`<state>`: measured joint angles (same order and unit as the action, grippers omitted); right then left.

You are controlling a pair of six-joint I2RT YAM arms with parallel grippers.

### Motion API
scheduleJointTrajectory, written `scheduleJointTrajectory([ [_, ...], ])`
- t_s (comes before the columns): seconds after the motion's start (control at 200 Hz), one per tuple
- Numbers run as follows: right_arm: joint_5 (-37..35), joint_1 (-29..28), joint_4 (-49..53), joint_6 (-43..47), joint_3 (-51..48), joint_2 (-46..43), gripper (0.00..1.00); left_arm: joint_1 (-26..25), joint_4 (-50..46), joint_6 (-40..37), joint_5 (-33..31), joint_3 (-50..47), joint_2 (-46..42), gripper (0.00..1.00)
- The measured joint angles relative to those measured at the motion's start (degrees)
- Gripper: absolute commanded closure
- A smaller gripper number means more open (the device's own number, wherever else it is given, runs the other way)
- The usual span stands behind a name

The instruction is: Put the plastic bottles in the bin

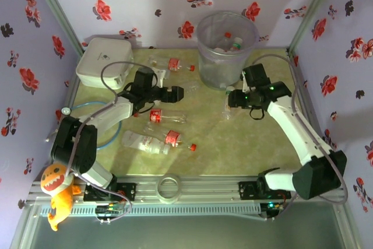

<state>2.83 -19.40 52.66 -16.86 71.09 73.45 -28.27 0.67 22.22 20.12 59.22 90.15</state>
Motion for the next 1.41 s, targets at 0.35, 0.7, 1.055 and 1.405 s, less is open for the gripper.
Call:
scheduleJointTrajectory([
  [0.35, 3.87, 0.0, 4.5, 3.37, 18.51, -0.2, 0.45, 0.55, -7.82, 3.3, -10.38, -0.24, -0.9, 0.01],
  [0.7, 2.51, 3.04, 1.16, 4.9, 35.87, 13.51, 0.44, 0.55, -13.0, 5.4, -13.77, -4.68, -5.27, 0.0],
  [1.055, -7.78, -3.45, 2.62, 2.62, 26.47, 12.26, 0.23, 0.55, -14.71, 5.97, -15.1, -6.95, -8.85, 0.0],
  [1.405, -9.73, -2.29, -6.19, -3.17, 3.85, 18.27, 0.21, 0.55, -14.88, 5.9, -15.21, -6.6, -7.21, 0.0],
])
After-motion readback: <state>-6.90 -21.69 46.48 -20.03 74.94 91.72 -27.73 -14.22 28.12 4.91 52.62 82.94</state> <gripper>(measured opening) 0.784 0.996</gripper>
